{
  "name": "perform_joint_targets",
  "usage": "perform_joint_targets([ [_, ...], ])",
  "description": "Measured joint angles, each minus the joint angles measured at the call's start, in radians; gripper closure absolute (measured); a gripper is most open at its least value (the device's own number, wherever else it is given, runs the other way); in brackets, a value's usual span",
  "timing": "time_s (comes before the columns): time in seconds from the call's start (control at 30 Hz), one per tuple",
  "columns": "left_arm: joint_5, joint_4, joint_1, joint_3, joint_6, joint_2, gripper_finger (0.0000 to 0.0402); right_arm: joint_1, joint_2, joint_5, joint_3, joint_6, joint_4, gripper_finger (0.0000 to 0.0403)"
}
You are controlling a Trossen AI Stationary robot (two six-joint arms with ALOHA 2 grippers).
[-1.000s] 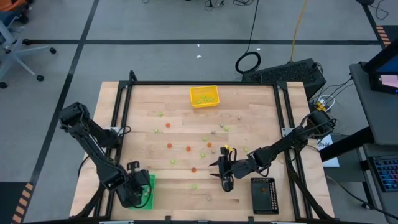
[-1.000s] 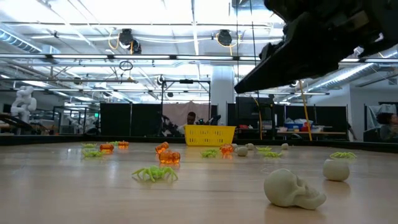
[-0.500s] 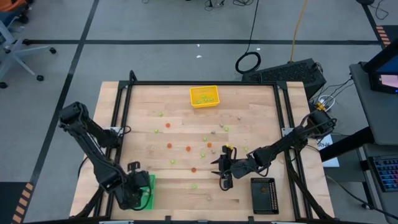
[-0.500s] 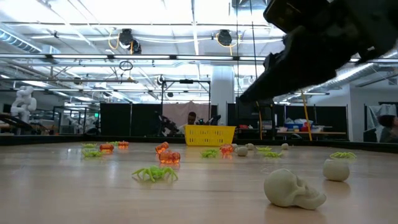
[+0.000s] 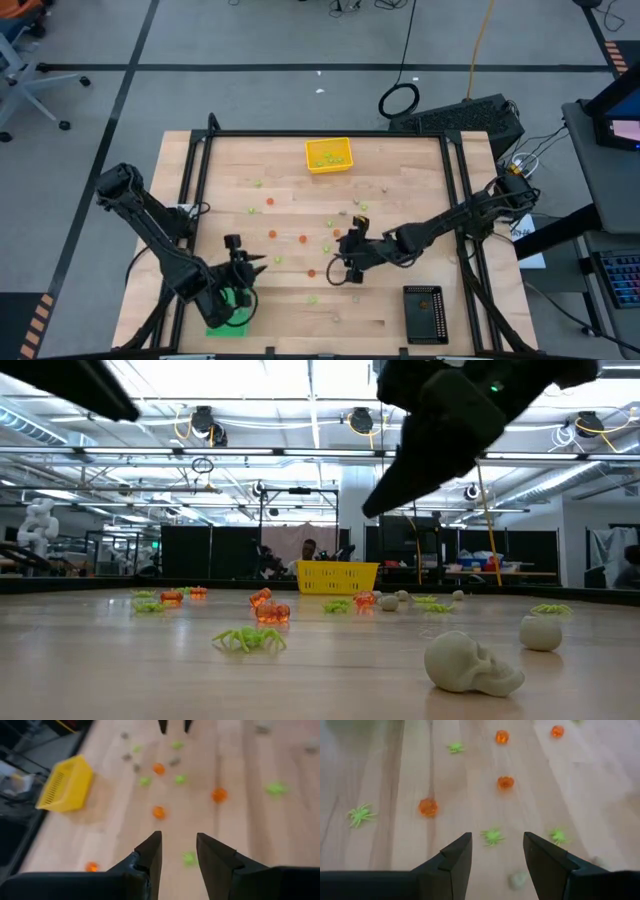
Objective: Sort Halloween decoration
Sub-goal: Put the orange pumpkin toy into the black bin
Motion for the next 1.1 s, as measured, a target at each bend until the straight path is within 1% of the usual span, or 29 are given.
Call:
perform_joint_targets([
  [0.1, -0.016, 0.071, 0.036, -0.012, 0.067, 0.000, 0.0284, -0.033, 0.000, -0.026, 0.022, -0.039, 0.012, 0.0239],
  [0.2, -0.008, 0.240, 0.066, -0.066, 0.193, 0.000, 0.0284, -0.065, 0.018, -0.029, 0.025, -0.081, 0.091, 0.0239],
  [0.27, 0.025, 0.339, 0.080, -0.114, 0.246, 0.000, 0.0284, -0.088, 0.048, -0.069, 0.025, -0.101, 0.156, 0.0239],
  [0.33, 0.039, 0.394, 0.085, -0.160, 0.246, 0.000, 0.0284, -0.108, 0.082, -0.106, 0.025, -0.109, 0.222, 0.0239],
  [0.47, 0.005, 0.496, 0.085, -0.238, 0.245, 0.000, 0.0284, -0.145, 0.161, -0.150, 0.025, -0.106, 0.355, 0.0236],
  [0.57, 0.001, 0.550, 0.095, -0.274, 0.246, 0.000, 0.0284, -0.173, 0.214, -0.183, 0.024, -0.104, 0.432, 0.0225],
  [0.7, 0.002, 0.588, 0.108, -0.297, 0.255, 0.000, 0.0284, -0.203, 0.271, -0.210, 0.024, -0.109, 0.483, 0.0202],
  [0.9, 0.018, 0.658, 0.115, -0.297, 0.338, 0.000, 0.0284, -0.227, 0.345, -0.259, 0.025, -0.122, 0.607, 0.0168],
  [1.0, 0.021, 0.689, 0.116, -0.297, 0.376, 0.000, 0.0284, -0.228, 0.380, -0.260, 0.053, -0.129, 0.605, 0.0163],
  [1.1, 0.021, 0.696, 0.115, -0.297, 0.382, 0.000, 0.0284, -0.228, 0.420, -0.260, 0.108, -0.161, 0.573, 0.0164],
])
